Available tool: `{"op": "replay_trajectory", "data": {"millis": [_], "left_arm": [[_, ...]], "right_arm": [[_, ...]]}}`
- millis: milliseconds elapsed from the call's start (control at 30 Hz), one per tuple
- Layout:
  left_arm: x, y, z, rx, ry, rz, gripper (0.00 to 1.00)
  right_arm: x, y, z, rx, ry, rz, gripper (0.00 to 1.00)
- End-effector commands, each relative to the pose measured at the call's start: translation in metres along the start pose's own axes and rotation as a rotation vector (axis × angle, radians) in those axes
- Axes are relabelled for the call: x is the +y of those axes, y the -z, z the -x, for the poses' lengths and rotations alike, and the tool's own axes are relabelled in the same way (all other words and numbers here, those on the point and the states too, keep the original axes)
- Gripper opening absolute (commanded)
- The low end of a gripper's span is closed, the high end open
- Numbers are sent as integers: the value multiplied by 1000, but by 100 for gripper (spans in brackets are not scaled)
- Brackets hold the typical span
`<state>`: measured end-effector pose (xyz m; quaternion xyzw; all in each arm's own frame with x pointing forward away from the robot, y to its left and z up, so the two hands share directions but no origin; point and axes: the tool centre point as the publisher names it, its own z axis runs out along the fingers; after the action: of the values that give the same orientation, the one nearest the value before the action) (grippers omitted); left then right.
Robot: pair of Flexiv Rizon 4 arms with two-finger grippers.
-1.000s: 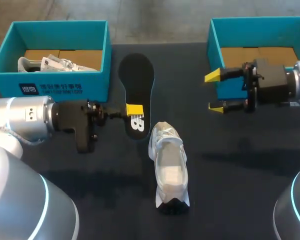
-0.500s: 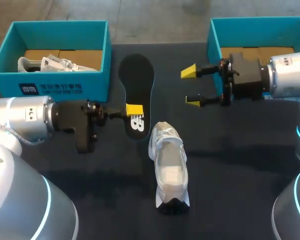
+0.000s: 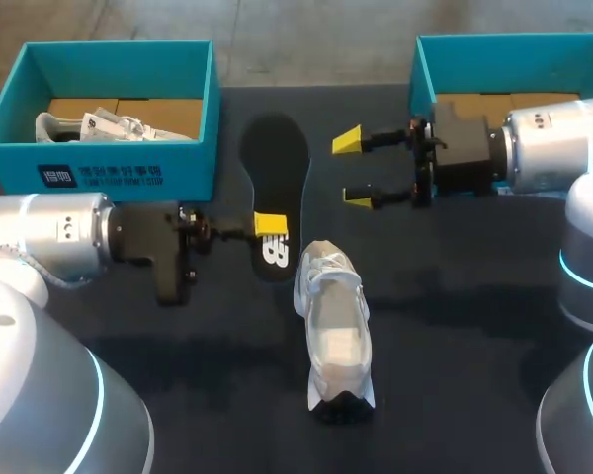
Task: Take the shoe out of the shoebox, open the shoe tongue, remove and reinsert the insole, then place the shoe into the shoebox
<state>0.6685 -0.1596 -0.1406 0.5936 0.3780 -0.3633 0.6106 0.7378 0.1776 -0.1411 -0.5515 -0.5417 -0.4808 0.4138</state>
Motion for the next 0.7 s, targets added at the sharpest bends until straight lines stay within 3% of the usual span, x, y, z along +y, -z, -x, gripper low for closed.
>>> {"op": "replay_trajectory", "data": {"millis": [33, 200, 367, 633, 700], "left_arm": [[1, -11, -14, -5, 7, -4, 0], [-2, -17, -26, 5, 3, -14, 0], [-2, -20, -32, 7, 1, -3, 0], [1, -23, -30, -7, -19, 17, 0], [1, -23, -30, -7, -22, 20, 0]], "right_arm": [[1, -10, -2, -3, 3, -5, 100], [-1, -17, -2, -6, -2, -23, 100], [-2, -23, 0, 1, -7, -36, 92], [-6, -27, 5, 15, -22, -44, 52], [-7, -27, 7, 18, -26, -44, 49]]}}
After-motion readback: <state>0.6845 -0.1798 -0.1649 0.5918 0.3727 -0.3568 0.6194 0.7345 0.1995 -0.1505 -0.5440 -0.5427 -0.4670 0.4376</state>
